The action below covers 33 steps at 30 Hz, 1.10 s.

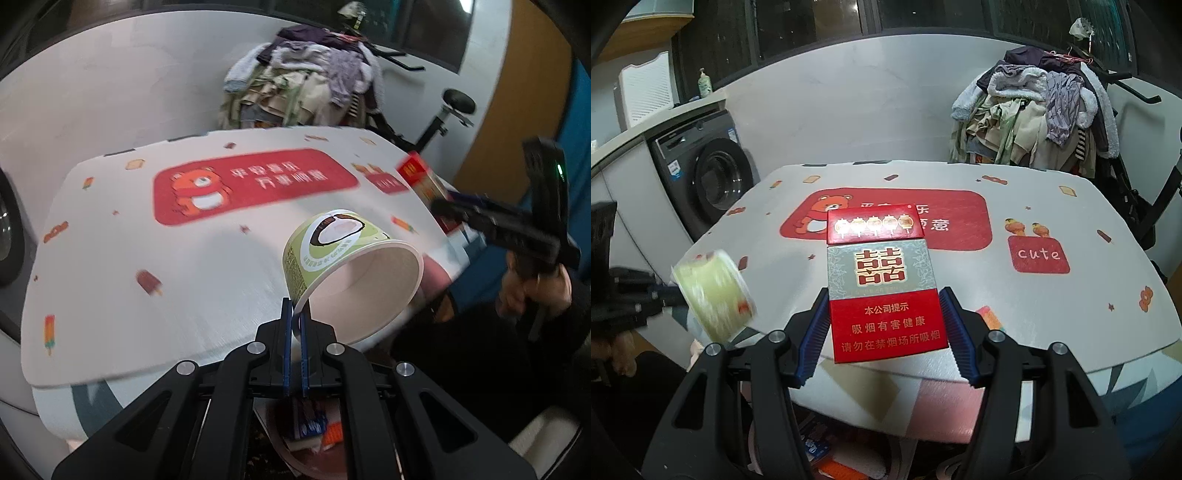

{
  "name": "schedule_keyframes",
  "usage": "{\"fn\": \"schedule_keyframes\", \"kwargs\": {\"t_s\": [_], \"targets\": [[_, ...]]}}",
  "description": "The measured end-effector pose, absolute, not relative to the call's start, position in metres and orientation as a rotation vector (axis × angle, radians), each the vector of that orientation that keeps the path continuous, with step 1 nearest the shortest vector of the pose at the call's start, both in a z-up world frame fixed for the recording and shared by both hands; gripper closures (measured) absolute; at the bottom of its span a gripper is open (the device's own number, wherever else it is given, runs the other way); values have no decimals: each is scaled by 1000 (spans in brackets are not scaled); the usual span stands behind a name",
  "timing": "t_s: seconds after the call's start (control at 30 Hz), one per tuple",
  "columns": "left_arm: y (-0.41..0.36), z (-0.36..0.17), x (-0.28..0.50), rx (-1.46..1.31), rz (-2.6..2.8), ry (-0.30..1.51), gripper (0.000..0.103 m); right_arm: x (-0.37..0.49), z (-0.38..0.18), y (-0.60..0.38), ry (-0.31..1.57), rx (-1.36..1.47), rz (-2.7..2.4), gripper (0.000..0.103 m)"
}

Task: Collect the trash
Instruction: 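Carry the yogurt cup and cigarette pack down to the brown bin, then open the left gripper over the bin while the right gripper releases the cigarette pack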

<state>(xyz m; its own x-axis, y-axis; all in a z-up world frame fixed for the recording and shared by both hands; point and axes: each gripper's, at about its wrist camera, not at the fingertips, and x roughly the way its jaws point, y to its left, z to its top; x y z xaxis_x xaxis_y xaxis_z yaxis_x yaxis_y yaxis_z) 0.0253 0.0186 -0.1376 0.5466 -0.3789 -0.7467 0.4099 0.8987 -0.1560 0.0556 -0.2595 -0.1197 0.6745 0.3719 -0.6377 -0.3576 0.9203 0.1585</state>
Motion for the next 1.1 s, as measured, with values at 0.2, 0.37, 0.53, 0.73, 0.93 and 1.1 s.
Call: {"fn": "schedule_keyframes", "kwargs": {"t_s": [0.2, 0.37, 0.53, 0.73, 0.93, 1.1], "targets": [[-11, -163, -13, 89, -542, 921, 99, 31, -126, -261, 720, 33, 426, 43], [-34, -192, -26, 126, -588, 990, 99, 19, -132, -268, 726, 49, 422, 43], [-48, -213, -24, 112, -606, 1033, 98, 14, -136, -278, 734, 77, 405, 43], [-52, -213, -20, 45, -646, 988, 58, 7, -141, -286, 741, 103, 392, 43], [-30, -185, -28, -10, -545, 886, 38, -4, -152, -274, 766, 87, 414, 43], [-4, -161, -47, -84, -420, 795, 18, -15, -169, -257, 813, 62, 457, 43]]}}
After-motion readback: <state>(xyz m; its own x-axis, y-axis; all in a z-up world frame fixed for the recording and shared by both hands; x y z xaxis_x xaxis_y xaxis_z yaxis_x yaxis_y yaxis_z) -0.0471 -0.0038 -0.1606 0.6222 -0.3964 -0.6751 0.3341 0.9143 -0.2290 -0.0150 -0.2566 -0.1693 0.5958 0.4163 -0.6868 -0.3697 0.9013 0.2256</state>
